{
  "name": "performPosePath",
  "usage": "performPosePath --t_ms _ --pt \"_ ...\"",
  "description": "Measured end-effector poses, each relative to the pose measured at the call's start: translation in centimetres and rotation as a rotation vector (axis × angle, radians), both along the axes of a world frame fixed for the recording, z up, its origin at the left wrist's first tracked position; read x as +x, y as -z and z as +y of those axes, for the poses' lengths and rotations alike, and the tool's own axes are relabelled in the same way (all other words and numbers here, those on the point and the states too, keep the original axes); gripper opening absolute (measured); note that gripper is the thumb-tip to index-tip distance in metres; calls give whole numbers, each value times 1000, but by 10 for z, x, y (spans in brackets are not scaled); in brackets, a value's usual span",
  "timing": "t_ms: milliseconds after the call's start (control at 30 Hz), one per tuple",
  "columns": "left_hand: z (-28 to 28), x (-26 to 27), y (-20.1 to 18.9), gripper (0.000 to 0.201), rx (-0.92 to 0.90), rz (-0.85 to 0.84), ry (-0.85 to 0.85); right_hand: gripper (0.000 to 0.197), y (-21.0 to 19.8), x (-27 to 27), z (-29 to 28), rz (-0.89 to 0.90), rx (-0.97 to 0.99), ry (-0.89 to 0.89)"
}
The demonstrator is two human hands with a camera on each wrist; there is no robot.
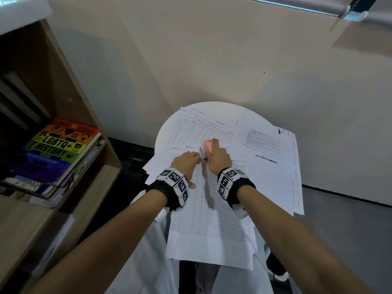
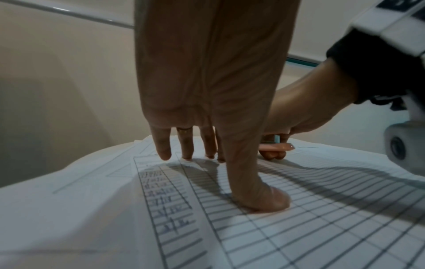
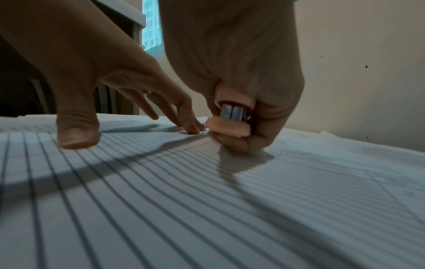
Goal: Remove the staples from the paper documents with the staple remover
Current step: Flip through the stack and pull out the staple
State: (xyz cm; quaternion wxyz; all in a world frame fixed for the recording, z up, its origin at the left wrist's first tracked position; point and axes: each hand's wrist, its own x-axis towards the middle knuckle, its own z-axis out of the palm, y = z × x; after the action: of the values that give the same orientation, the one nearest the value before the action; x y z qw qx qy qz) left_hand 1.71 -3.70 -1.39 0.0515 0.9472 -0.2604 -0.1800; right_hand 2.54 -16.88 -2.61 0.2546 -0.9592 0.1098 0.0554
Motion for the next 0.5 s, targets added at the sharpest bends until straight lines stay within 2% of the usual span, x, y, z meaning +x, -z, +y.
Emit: performPosePath --t_ms 200,400,500 --pt "-4 -1 -3 86 28 -10 -11 42 2 -2 4 -31 55 31" --pt "-2 0 -3 85 23 8 -18 44 0 0 7 -42 19 68" --pt "-3 1 -2 87 40 9 -8 47 1 -1 9 -98 81 62"
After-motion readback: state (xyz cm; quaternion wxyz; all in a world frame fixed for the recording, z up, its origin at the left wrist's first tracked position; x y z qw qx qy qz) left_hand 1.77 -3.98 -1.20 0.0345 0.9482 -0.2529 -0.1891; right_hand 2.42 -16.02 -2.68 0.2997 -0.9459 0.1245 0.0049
